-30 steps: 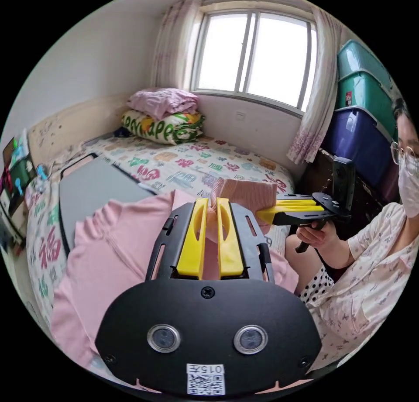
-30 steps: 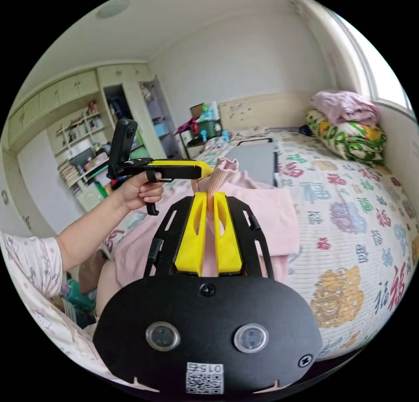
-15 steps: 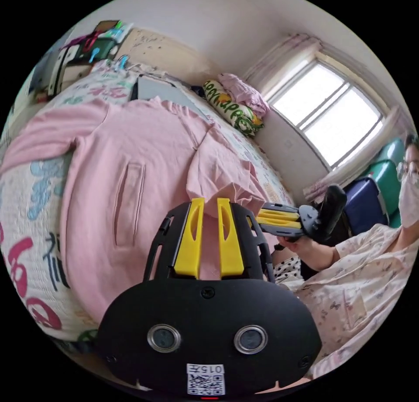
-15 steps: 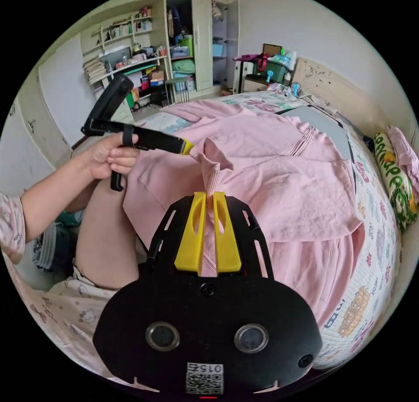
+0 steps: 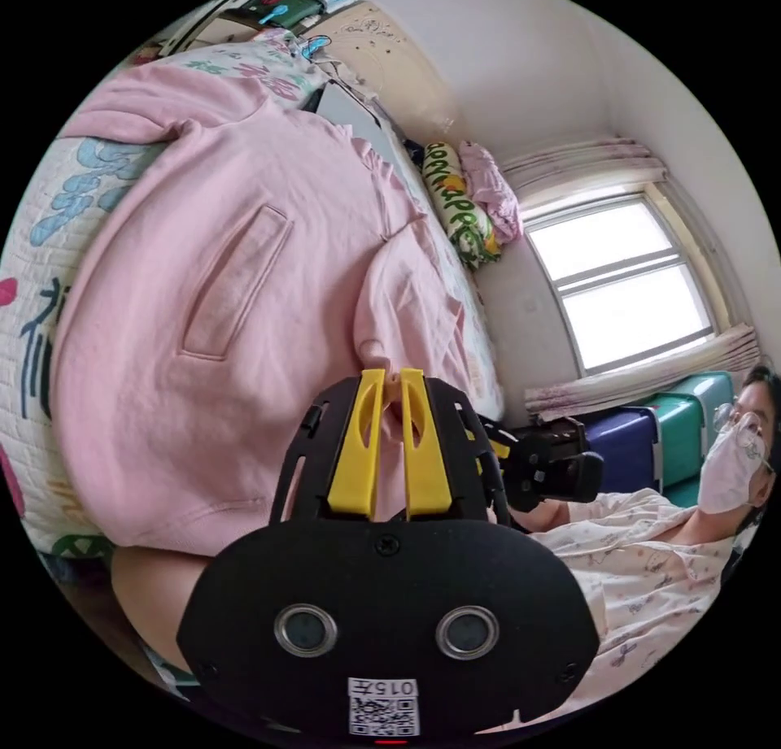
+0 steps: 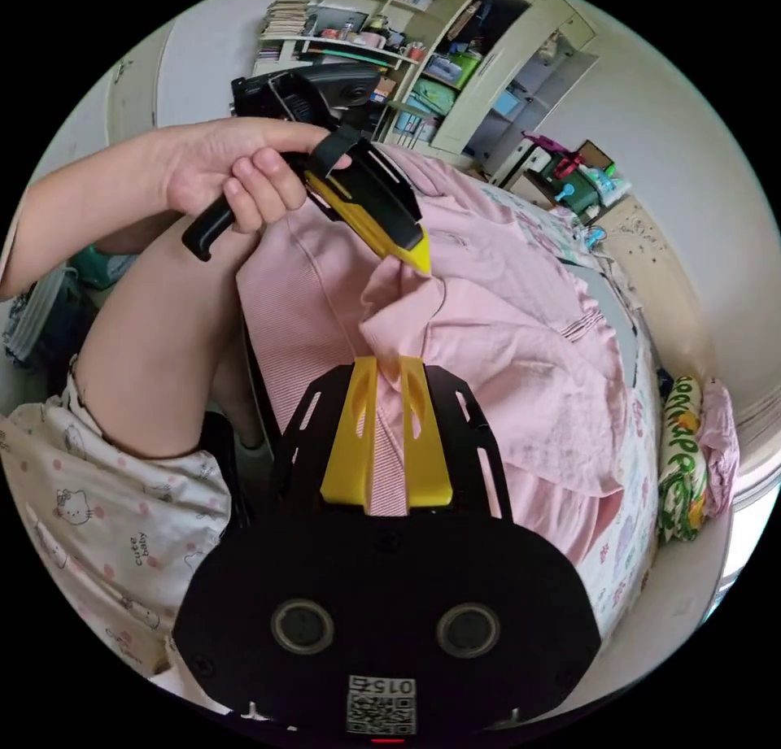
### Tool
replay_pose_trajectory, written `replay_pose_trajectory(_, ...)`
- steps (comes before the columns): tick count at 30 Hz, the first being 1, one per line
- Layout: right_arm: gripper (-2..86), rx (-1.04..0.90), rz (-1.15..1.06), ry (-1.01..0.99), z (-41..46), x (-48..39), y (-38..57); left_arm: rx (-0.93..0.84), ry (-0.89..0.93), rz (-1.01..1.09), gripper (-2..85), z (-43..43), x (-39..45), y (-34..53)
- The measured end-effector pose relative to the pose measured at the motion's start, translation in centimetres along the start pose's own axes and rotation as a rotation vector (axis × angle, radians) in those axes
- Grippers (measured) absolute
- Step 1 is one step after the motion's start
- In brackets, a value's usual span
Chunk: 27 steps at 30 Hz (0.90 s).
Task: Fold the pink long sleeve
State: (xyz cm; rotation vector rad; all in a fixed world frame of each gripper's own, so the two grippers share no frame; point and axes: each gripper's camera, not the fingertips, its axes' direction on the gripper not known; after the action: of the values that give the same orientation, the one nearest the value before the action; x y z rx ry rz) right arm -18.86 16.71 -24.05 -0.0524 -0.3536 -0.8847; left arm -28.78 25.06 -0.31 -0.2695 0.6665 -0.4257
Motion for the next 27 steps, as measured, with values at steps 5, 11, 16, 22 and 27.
replay_pose_trajectory(5, 6.8, 0.107, 0.311, -0.205, -2.1, 12.4, 5.1, -0.1, -0.217, 0.101, 1.5, 3.5, 2.3, 0.5)
replay_pose_trajectory(11, 7.9, 0.251, 0.887, -0.242, -5.1, 34.5, 16.9, -0.098, -0.486, 0.206, 0.7, 2.7, 7.2, -2.6)
replay_pose_trajectory(16, 9.1, 0.231, 1.079, -0.174, -3.6, 47.5, 21.2, -0.04, -0.369, 0.448, 5.0, 10.1, 15.9, -16.2)
replay_pose_trajectory(22, 10.4, 0.221, 1.165, -0.248, -0.5, 57.1, 22.8, -0.09, -0.033, 0.459, 7.6, 28.5, 21.3, -34.8)
replay_pose_trajectory(27, 10.4, 0.262, 1.264, -0.299, 1.3, 63.2, 25.5, -0.102, -0.028, 0.311, 9.5, 39.7, 21.6, -44.0)
